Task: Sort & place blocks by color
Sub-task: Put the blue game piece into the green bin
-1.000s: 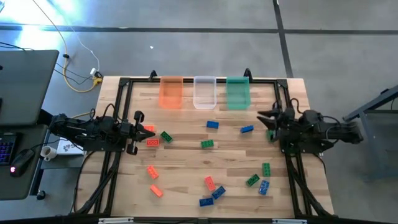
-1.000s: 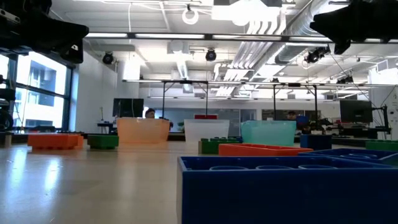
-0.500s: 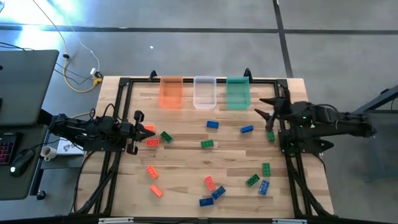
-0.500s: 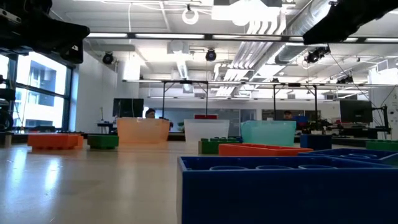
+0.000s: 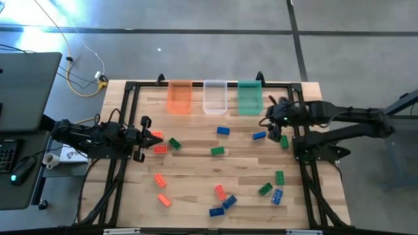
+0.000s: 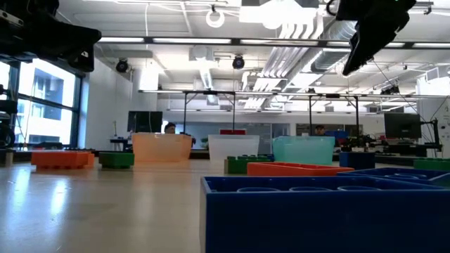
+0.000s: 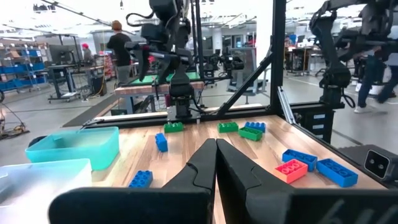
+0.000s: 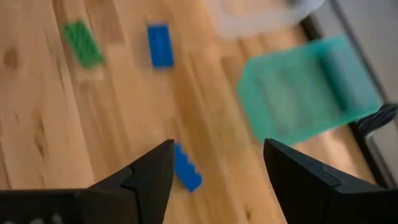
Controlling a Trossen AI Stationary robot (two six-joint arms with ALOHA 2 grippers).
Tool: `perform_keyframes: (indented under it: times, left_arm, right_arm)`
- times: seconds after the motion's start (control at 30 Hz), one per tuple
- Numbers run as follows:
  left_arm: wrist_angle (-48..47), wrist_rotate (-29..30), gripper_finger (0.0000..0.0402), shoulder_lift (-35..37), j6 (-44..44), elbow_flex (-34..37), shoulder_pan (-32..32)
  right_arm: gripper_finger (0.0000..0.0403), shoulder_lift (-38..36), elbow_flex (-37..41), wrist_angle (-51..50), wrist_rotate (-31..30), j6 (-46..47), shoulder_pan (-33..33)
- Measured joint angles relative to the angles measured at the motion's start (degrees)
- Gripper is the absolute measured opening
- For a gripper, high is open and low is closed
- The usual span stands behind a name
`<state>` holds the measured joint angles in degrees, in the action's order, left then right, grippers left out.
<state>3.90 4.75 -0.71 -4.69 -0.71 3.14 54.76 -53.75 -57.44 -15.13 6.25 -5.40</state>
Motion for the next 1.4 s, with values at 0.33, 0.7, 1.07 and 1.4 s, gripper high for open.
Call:
perform_keyframes:
  times: [0.33, 0.7, 1.07, 1.4]
  left_arm:
    - [-0.04, -0.02, 0.0, 0.0, 0.0, 0.0, 0.0]
    - [-0.22, -0.04, 0.0, 0.0, 0.02, 0.0, 0.0]
    - [-0.22, -0.04, 0.0, -0.02, 0.15, -0.02, 0.0]
    - [-0.87, -0.04, 0.0, -0.01, 0.1, 0.0, 0.01]
  right_arm:
    - [0.0236, 12.26, 0.25, -2.69, 4.65, -2.32, -0.97]
    - [0.0236, 25.11, 0.25, -1.21, 6.7, -7.53, -0.97]
    - [0.0236, 34.56, 0.23, 2.25, 6.76, -11.48, -0.99]
    - [0.0236, 38.39, 0.23, 4.18, 6.45, -11.88, -3.28]
